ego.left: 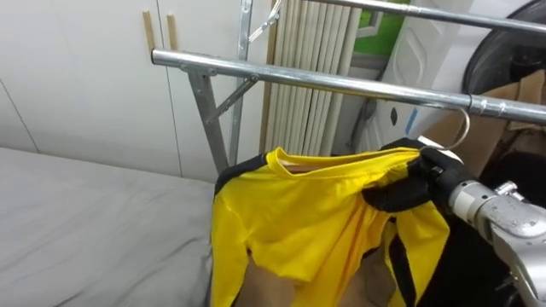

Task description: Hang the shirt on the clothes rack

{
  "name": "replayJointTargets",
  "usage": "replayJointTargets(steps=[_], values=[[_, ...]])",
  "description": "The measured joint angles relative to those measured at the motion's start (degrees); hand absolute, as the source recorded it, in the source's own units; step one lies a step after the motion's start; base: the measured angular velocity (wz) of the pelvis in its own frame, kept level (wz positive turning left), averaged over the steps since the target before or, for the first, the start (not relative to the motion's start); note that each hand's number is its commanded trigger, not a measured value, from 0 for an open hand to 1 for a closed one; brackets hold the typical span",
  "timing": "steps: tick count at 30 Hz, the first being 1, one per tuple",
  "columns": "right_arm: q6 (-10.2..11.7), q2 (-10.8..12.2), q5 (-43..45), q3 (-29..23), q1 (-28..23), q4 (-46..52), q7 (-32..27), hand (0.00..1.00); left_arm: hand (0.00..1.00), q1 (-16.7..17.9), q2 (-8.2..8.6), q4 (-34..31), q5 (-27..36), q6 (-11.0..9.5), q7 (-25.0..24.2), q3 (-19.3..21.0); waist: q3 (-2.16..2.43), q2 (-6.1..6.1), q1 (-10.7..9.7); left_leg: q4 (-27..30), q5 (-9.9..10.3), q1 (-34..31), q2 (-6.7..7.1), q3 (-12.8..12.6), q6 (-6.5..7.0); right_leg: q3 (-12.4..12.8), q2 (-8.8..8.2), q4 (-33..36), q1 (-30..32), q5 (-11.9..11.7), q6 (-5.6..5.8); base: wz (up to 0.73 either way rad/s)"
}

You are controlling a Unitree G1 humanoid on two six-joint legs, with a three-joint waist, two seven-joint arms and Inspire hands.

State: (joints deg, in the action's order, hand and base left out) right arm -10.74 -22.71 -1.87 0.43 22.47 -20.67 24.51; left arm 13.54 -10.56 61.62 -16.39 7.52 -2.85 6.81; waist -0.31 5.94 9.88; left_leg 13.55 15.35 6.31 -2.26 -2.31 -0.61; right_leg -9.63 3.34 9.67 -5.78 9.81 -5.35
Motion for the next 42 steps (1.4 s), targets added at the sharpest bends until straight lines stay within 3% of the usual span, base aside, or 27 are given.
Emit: replayJointTargets(steps=[5, 9, 13, 18, 23, 34, 42], values=[[0.04, -1.26, -3.25, 0.0, 0.19, -1.52, -0.42, 1.0, 0.0, 0.37, 0.01, -0.26, -0.05, 0.2, -0.03, 0.01, 0.03, 0.04, 0.14, -0.16, 0.0, 0.12, 0.0, 0.27, 0.0, -0.11, -0.02, 0.09, -0.08, 0.0, 0.0, 0.0], [0.05, -1.67, -7.36, 0.02, 4.92, -10.2, -1.04, 1.0, 0.0, 0.87, 0.0, -0.6, -0.12, 0.17, -0.04, 0.01, 0.06, 0.09, 0.05, -0.16, 0.0, 0.14, 0.02, 0.47, 0.0, -0.75, -0.06, 0.08, -0.13, 0.0, 0.0, 0.03], [0.06, -3.19, -10.21, 0.02, 6.11, -13.14, -1.98, 1.0, 0.0, 2.63, -0.05, -3.91, -0.11, 0.06, -0.08, -0.01, 0.36, 0.58, 0.11, -0.11, -0.07, 0.38, -0.02, 1.04, -0.12, -1.45, -0.08, 0.08, -0.57, 0.0, 0.0, 0.08], [0.18, -3.47, -11.83, 0.13, 6.12, -13.8, -2.15, 1.0, 0.0, 3.46, -0.05, -5.02, -0.09, 0.02, -0.09, -0.02, 0.29, 0.66, 0.14, -0.03, -0.09, 1.24, -0.02, 1.1, -0.15, -1.5, -0.09, 0.07, -1.36, 0.0, 0.0, 0.01], [0.63, -3.48, -11.84, 0.12, 6.28, -15.76, -2.43, 1.0, 0.0, 3.74, -0.16, -5.51, -0.05, -0.37, -0.08, -0.02, -0.08, 1.21, 0.13, 0.43, -0.17, 0.86, 0.12, 1.11, -0.09, -1.41, -0.23, -0.03, -1.4, 0.2, 0.0, 0.0], [0.72, -5.92, -13.74, 0.11, 8.7, -19.14, -3.15, 1.0, 0.0, 3.77, -0.3, -5.99, -1.5, -0.34, -0.04, 0.38, 0.11, 1.51, 0.14, 0.66, -0.26, 0.12, 0.26, 2.28, -0.25, -2.57, -0.3, 0.06, -1.17, 0.34, -0.1, 0.05], [0.76, -6.17, -18.78, 0.09, 11.44, -26.28, -2.91, 1.0, 0.0, 3.71, -0.21, -6.32, -3.69, 0.23, -0.01, 0.82, 0.23, 1.68, 0.03, 0.39, -0.41, 0.37, 0.4, 4.19, -0.47, -4.54, -0.43, 0.0, -2.02, 0.34, -0.11, 0.11]])
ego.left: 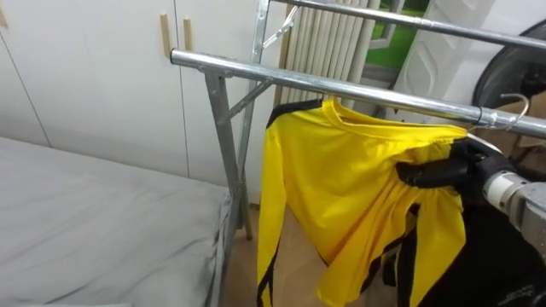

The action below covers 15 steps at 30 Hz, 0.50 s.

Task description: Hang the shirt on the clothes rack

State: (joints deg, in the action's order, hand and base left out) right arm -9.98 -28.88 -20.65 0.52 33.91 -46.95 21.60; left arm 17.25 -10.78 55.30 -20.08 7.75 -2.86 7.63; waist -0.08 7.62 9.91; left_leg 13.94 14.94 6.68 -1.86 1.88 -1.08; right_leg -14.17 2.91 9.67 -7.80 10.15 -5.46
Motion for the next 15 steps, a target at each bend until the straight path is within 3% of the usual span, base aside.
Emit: replayJointTargets(steps=[6, 15], values=[[-0.01, -0.39, -2.47, 0.01, 3.41, -9.44, 0.86, 1.0, 0.0, 0.75, 0.09, 0.01, -0.31, 0.83, -0.34, -0.19, -0.46, -0.69, 0.13, 0.27, -0.1, -0.24, 0.54, 0.4, -0.03, -0.01, -0.07, -0.6, -0.23, 0.07, -0.04, 0.03], [-0.02, -3.82, -4.23, 0.48, 5.9, -15.47, 0.58, 1.0, 0.0, 1.17, -0.19, 0.3, -0.12, 0.82, -0.36, -0.04, -0.22, -0.96, 0.52, -0.22, -0.33, -0.53, 0.67, 1.51, -0.28, -1.32, -0.04, -1.05, -0.29, 0.44, -0.26, 0.04]])
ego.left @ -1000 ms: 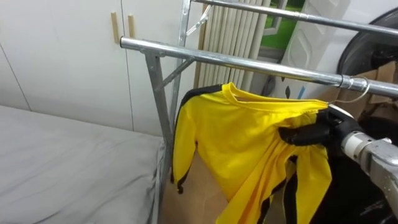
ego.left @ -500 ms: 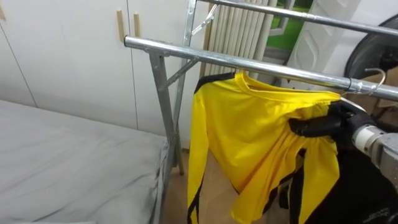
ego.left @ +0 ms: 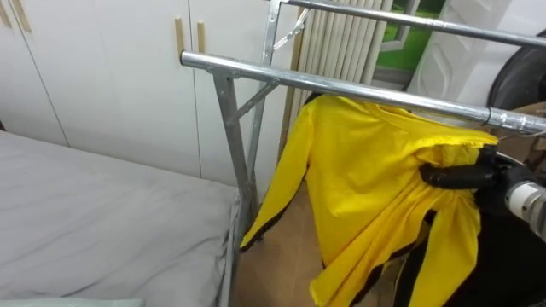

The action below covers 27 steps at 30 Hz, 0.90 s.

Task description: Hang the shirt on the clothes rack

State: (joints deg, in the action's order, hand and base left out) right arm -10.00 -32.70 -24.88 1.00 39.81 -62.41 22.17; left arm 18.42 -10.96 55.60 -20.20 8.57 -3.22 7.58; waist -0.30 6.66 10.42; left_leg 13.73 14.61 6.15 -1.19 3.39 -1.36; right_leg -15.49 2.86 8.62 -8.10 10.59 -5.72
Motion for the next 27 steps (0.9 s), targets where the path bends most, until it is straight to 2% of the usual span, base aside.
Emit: replayJointTargets(steps=[3, 8, 10, 11, 12, 13, 16, 18, 22, 24, 25, 27], values=[[0.0, -0.33, -0.12, 0.25, 0.0, -0.45, -0.12, 1.0, 0.0, -0.08, -0.14, 0.08, -0.21, -0.33, -0.15, 0.53, 0.01, 0.08, 0.72, -0.05, -0.04, 0.05, -0.18, 0.17, -0.08, -0.44, 0.05, 0.24, -0.06, 0.0, 0.0, 0.06], [0.13, -0.78, -3.01, 4.56, 0.04, -1.25, 0.22, 1.0, 0.0, -1.4, -1.37, -0.4, -0.31, -0.45, -1.46, 0.46, 0.05, 1.1, 1.42, 0.14, -0.25, -2.13, -0.36, 1.61, -0.47, -1.64, 0.01, 0.27, 1.57, -0.01, -0.01, 0.14], [0.76, -1.3, -5.18, 4.62, 0.29, -2.8, 0.31, 1.0, 0.0, -2.28, -1.93, -0.52, -0.31, -1.19, -1.52, 0.46, 0.12, 1.39, 2.81, 1.14, -0.26, -3.79, -0.44, 1.67, -0.5, -1.98, -0.02, 0.41, 2.78, -0.03, -0.03, 0.07], [0.82, -1.4, -5.76, 4.63, 0.64, -3.58, 0.42, 1.0, 0.0, -2.34, -2.03, -0.61, -0.28, -1.48, -1.57, 0.46, 0.1, 1.38, 2.87, 1.5, -0.25, -4.24, -0.42, 1.74, -0.51, -2.08, -0.03, 0.42, 2.99, -0.05, -0.07, 0.06], [1.42, -1.67, -6.97, 4.7, 1.12, -4.9, 0.54, 1.0, 0.0, -2.56, -2.31, -1.11, -0.27, -1.65, -2.03, 0.1, -0.19, 1.13, 2.9, 2.24, -0.23, -5.28, -0.37, 1.89, -0.52, -2.28, -0.09, 0.44, 3.47, -0.13, -0.17, 0.13], [1.92, -2.07, -7.69, 5.01, 1.44, -5.16, 0.54, 1.0, 0.0, -2.81, -2.52, -1.6, -0.27, -1.96, -2.38, -0.39, -0.22, 1.2, 3.11, 2.89, -0.22, -6.44, -0.33, 1.91, -0.53, -2.41, -0.15, 0.76, 4.41, -0.14, -0.18, 0.1], [3.22, -3.6, -8.74, 6.87, 3.31, -6.72, 1.05, 1.0, 0.0, -4.27, -3.06, -1.61, -0.12, -3.0, -3.16, -2.2, -0.85, 0.82, 3.46, 4.31, -0.24, -9.12, -0.36, 2.05, -0.53, -3.18, -0.34, 2.24, 7.02, -0.23, -0.33, 0.05], [3.74, -4.04, -8.72, 7.01, 4.1, -7.87, 1.17, 1.0, 0.0, -4.76, -3.34, -1.58, 0.03, -3.68, -3.71, -2.26, -1.07, 0.57, 3.7, 5.17, -0.26, -10.43, -0.31, 2.21, -0.52, -3.3, -0.36, 2.52, 7.93, -0.35, -0.52, 0.04], [4.37, -4.75, -8.86, 7.4, 4.15, -8.92, 1.84, 1.0, 0.0, -4.83, -3.81, -2.18, 2.12, -4.02, -3.92, -3.4, -1.26, 0.69, 4.2, 6.17, -0.4, -12.2, -0.04, 2.43, -0.64, -3.32, -0.28, 2.38, 9.42, -0.44, -0.74, 0.01], [4.37, -4.75, -8.97, 7.89, 4.15, -9.01, 2.07, 1.0, 0.0, -4.83, -3.87, -2.46, 2.39, -3.87, -3.99, -3.4, -1.1, 1.04, 4.2, 6.13, -0.74, -12.58, -0.04, 2.47, -0.78, -3.34, -0.24, 2.11, 9.71, -0.59, -0.97, 0.0], [4.46, -4.75, -8.97, 8.03, 4.13, -9.34, 2.39, 1.0, 0.0, -4.81, -4.03, -2.6, 2.63, -3.87, -3.99, -3.42, -1.21, 1.02, 4.17, 6.14, -0.8, -12.59, -0.04, 2.83, -0.88, -3.42, -0.2, 2.09, 9.69, -0.61, -1.0, 0.0], [4.46, -4.76, -8.95, 8.64, 4.13, -9.83, 2.45, 1.0, 0.0, -4.7, -4.18, -2.73, 2.64, -3.89, -3.99, -3.43, -1.13, 1.14, 4.15, 6.12, -0.87, -12.58, -0.01, 3.06, -1.01, -3.57, -0.21, 2.08, 9.65, -0.61, -1.02, 0.04]])
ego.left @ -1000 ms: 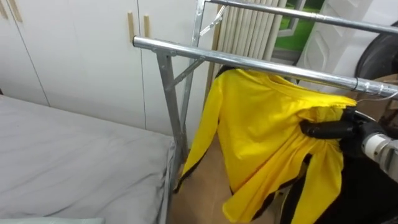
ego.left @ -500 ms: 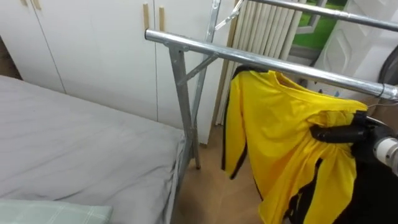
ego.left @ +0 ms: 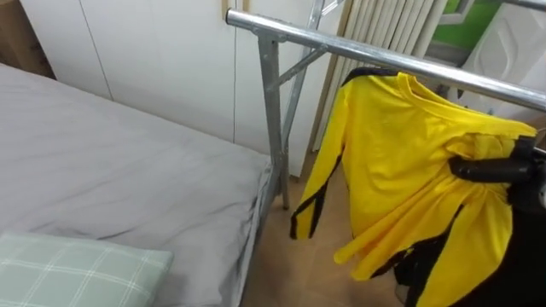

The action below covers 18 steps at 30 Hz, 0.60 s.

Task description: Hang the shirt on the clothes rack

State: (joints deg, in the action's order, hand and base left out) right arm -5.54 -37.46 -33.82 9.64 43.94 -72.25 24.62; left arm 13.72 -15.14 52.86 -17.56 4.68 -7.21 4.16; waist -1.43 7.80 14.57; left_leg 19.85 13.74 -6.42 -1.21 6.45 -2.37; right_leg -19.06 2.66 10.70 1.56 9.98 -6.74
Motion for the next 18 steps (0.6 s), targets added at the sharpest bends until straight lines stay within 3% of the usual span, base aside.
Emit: replayJointTargets(steps=[2, 7, 18], values=[[-0.09, 0.01, 0.0, 0.45, -0.03, -0.95, 0.07, 1.0, 0.0, -0.06, 0.03, -0.08, -0.07, -0.03, 0.0, -0.12, 0.04, 0.06, 0.0, -0.07, -0.04, 0.0, -0.04, 0.03, -0.07, -0.18, 0.03, -0.06, -0.09, -0.02, -0.04, 0.05], [-0.84, 0.04, 0.02, 1.67, -0.83, -2.11, 0.13, 1.0, 0.0, -0.5, 0.04, -0.63, -0.2, 0.11, 0.01, -0.79, -0.47, -0.67, -0.06, -0.33, -0.12, -0.01, -0.14, 0.0, -0.22, -0.62, 0.08, -0.01, -0.24, -0.12, -0.22, 0.02], [-0.29, 0.05, 0.72, 2.08, -0.96, -3.47, -0.41, 1.0, 0.0, -1.32, -0.05, -0.71, -0.14, 0.12, 0.07, -0.94, -0.44, -0.64, -0.41, -0.4, -0.18, -0.21, -0.02, 0.05, -0.31, -1.02, 0.09, -0.3, -0.23, -0.06, -0.3, 0.02]])
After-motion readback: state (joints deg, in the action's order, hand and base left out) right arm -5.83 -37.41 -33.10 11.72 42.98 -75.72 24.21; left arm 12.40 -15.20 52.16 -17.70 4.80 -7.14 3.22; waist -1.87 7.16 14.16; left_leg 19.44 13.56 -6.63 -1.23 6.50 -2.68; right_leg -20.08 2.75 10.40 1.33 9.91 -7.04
